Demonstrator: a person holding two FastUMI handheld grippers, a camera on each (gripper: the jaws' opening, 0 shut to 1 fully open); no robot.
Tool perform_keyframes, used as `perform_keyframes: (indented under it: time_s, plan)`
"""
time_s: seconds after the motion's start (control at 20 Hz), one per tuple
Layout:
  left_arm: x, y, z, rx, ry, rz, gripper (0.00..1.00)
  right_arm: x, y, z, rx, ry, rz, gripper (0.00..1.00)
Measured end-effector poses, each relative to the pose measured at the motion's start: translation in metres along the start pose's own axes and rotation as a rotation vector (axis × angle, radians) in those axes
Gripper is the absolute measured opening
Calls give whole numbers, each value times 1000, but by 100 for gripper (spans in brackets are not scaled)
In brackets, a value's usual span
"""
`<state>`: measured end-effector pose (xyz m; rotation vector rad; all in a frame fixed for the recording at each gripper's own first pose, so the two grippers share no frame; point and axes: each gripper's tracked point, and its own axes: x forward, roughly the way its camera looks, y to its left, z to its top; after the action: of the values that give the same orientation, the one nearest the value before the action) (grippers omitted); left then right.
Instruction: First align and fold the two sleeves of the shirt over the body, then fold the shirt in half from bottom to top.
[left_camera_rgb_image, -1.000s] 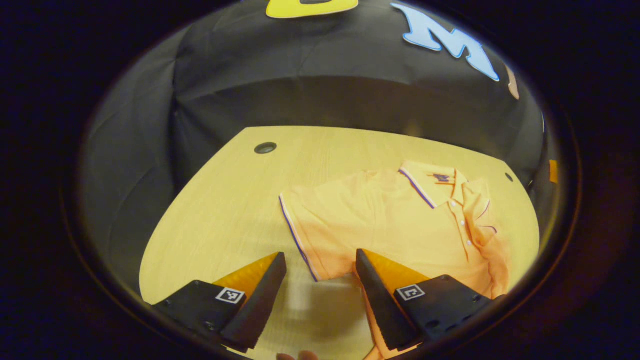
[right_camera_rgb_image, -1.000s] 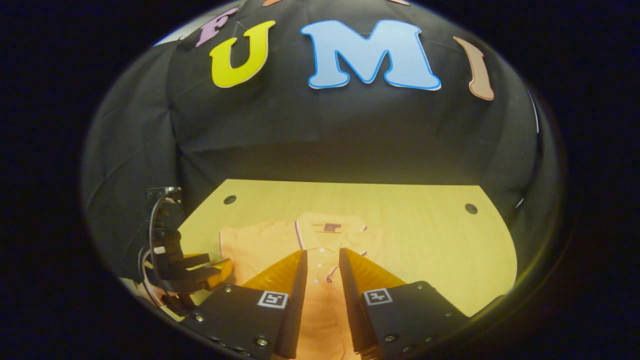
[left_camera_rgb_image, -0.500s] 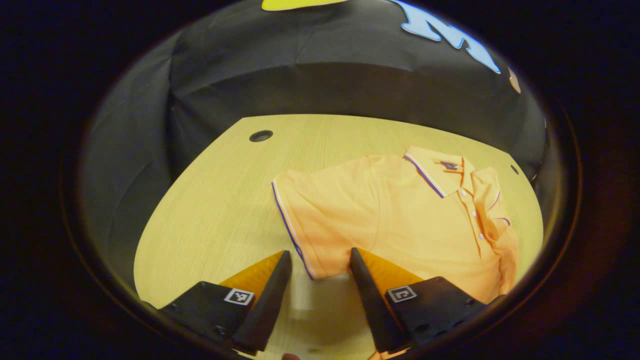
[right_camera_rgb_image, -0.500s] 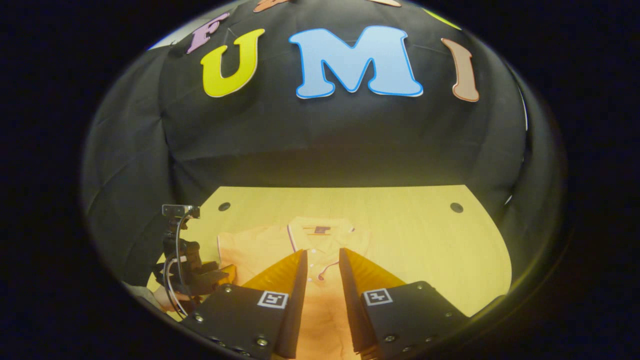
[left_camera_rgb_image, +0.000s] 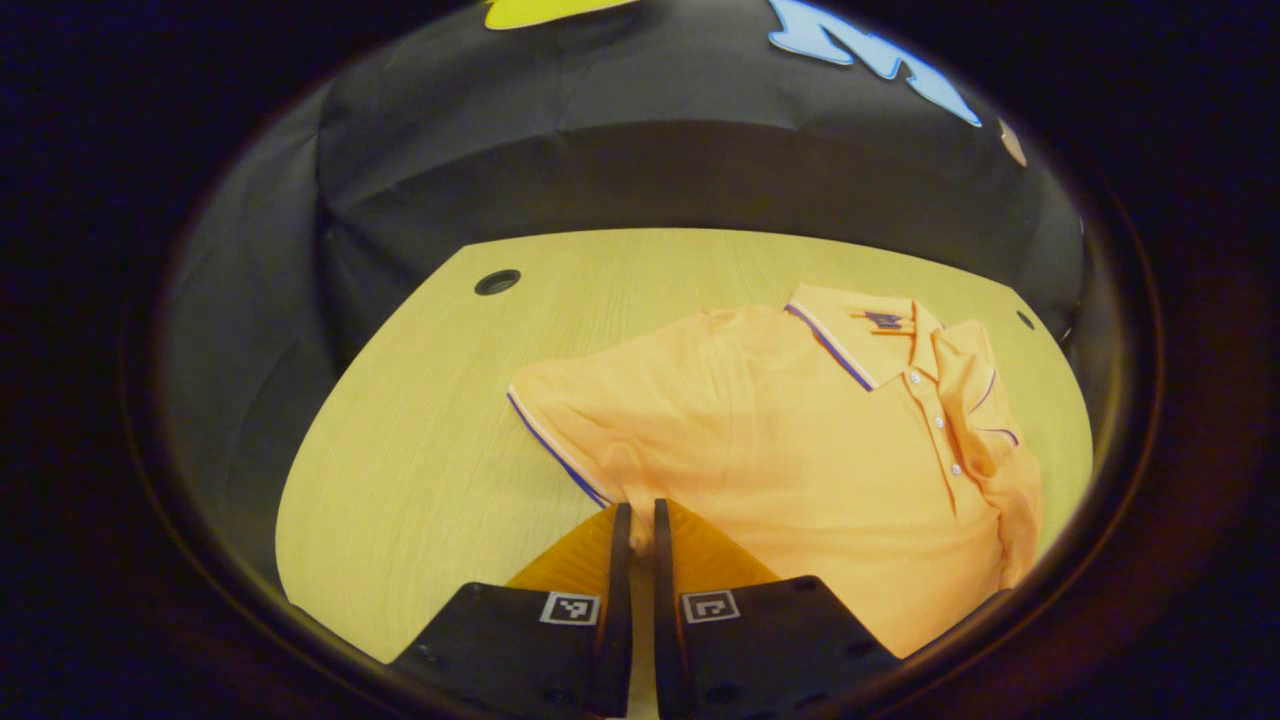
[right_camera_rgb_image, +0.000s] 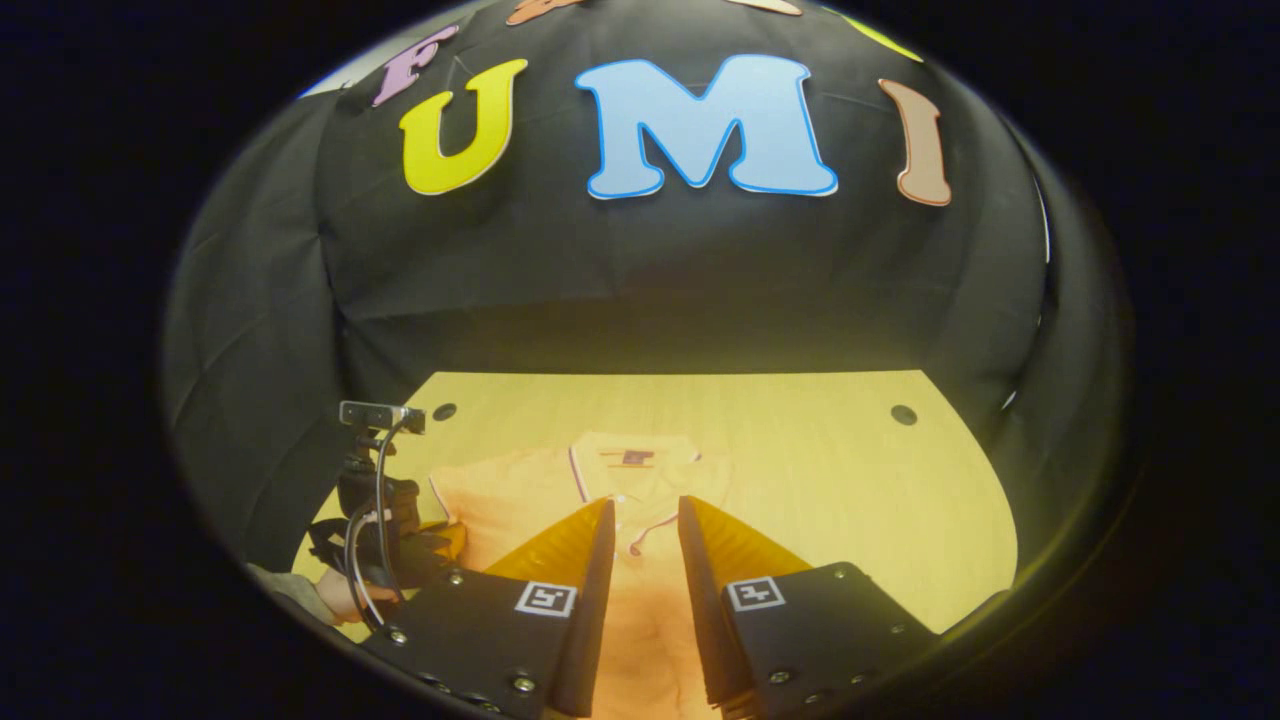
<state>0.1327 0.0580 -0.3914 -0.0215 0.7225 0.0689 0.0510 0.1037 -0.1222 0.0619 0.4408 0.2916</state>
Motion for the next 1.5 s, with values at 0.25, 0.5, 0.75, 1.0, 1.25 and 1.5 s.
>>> perform_keyframes:
  time_s: [0.25,0.5,0.75,1.0,1.25,1.5]
  plan:
    - [-6,-19,18,66,-27,-17,16,-1,-6,0,1,-1,-12,40]
    - [-25,-87,54,166,-114,-125,17,-1,-12,-7,23,9,-21,40]
    - [-42,-152,60,218,-138,-227,17,-5,-25,-16,42,19,-44,40]
    - [-42,-178,49,224,-115,-260,16,-10,-40,-27,71,31,-68,40]
    - [-43,-184,44,207,-93,-277,46,-14,-51,-35,91,44,-76,40]
    - [-54,-175,38,175,-81,-265,77,-13,-51,-44,90,57,-67,40]
